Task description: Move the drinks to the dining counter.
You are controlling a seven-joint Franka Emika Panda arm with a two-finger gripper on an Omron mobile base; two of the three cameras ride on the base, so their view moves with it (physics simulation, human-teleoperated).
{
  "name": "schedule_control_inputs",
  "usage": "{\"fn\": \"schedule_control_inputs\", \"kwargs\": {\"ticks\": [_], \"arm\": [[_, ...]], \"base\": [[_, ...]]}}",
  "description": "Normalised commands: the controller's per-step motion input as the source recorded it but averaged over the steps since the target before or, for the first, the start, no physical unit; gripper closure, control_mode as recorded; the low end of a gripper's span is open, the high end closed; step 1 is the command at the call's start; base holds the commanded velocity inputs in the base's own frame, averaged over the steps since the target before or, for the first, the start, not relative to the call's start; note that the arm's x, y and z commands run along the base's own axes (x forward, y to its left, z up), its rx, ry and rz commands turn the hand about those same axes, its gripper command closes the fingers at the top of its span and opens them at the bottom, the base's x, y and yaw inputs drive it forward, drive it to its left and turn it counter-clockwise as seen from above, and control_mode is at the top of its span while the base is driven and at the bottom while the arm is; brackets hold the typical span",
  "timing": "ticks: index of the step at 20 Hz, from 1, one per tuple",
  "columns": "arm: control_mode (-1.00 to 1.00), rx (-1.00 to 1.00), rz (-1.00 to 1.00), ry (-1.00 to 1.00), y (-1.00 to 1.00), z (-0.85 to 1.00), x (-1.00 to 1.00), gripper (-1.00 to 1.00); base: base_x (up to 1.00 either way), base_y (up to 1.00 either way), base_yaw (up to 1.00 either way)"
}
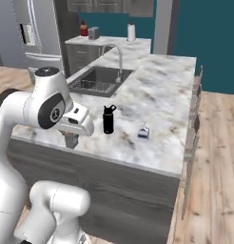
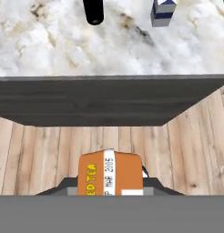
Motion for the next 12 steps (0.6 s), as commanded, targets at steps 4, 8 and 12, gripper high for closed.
{"fn": "schedule_control_inputs", "kwargs": {"ticks": [4, 8, 12], "arm": [[1.0, 0.0, 0.0, 0.0, 0.0, 0.0, 0.0, 1.0], [1.0, 0.0, 0.0, 0.0, 0.0, 0.0, 0.0, 1.0], [1.0, 0.0, 0.0, 0.0, 0.0, 0.0, 0.0, 1.0]], "base": [[0.0, -1.0, 0.36], [0.0, -1.0, 0.38], [0.0, -1.0, 0.46]]}}
